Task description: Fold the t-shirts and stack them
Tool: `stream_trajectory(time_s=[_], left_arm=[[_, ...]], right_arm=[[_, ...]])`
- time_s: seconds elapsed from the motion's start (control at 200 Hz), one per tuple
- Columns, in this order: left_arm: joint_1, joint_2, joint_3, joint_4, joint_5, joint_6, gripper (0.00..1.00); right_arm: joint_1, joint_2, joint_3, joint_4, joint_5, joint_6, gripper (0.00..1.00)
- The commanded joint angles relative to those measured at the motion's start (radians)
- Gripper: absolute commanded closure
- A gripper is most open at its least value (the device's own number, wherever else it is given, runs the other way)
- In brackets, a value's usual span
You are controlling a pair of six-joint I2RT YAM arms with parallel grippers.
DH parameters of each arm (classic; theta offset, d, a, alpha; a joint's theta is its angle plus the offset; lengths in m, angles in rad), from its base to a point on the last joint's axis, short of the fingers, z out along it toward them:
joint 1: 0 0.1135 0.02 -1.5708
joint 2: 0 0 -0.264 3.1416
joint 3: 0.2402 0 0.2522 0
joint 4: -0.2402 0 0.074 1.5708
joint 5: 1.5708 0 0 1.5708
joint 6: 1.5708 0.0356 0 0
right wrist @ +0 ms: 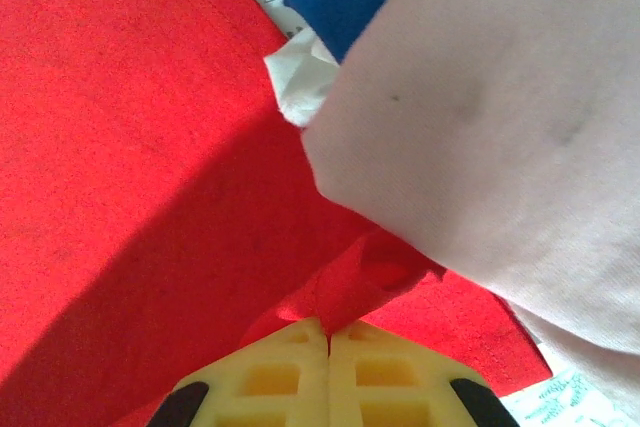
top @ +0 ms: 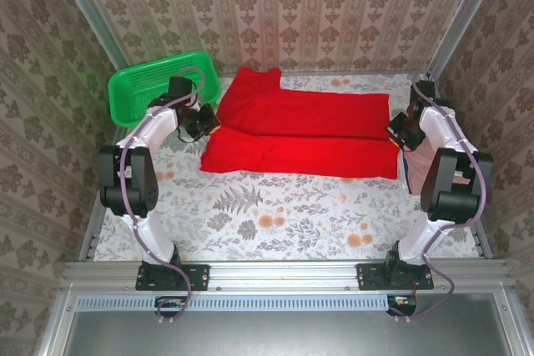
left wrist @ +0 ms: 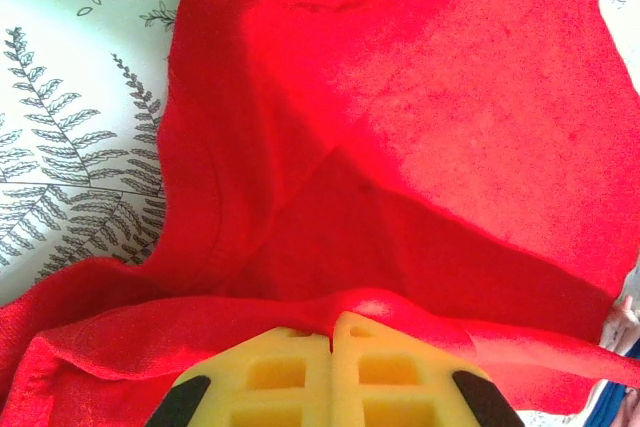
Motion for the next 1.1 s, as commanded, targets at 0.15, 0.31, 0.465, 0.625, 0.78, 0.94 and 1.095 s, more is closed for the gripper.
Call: stream_trajectory(time_s=[0.15, 0.31, 0.465, 0.625, 0.78, 0.94, 1.095], left_arm=[[0.006, 0.066, 0.068, 0.010, 0.021, 0.022, 1.00], [0.004, 0.079, 0.086, 0.022, 0.015, 0.012, 0.63], [-0.007, 0.046, 0.094, 0.012, -0.015, 0.023, 0.20], [-0.043, -0.031, 0.023, 0.053, -0.087, 0.009, 0.07], [-0.088, -0.050, -0.113, 0.202, -0.096, -0.104, 0.06], [-0.118, -0.039, -0.206, 0.295, -0.132, -0.173, 0.06], [-0.106, -0.025, -0.260, 0.312, -0.148, -0.156, 0.06]], right_arm=[[0.015, 0.067, 0.086, -0.001, 0.039, -0.048, 0.99], [0.024, 0.063, 0.118, 0.004, 0.037, -0.087, 0.61], [0.041, -0.028, 0.053, 0.044, 0.057, -0.103, 0.42], [0.121, -0.112, -0.055, 0.098, 0.089, -0.134, 0.40], [0.207, -0.109, -0.150, 0.158, 0.062, -0.074, 0.40], [0.271, -0.045, -0.169, 0.178, 0.043, -0.023, 0.46], [0.273, 0.013, -0.195, 0.186, 0.046, 0.008, 0.49]])
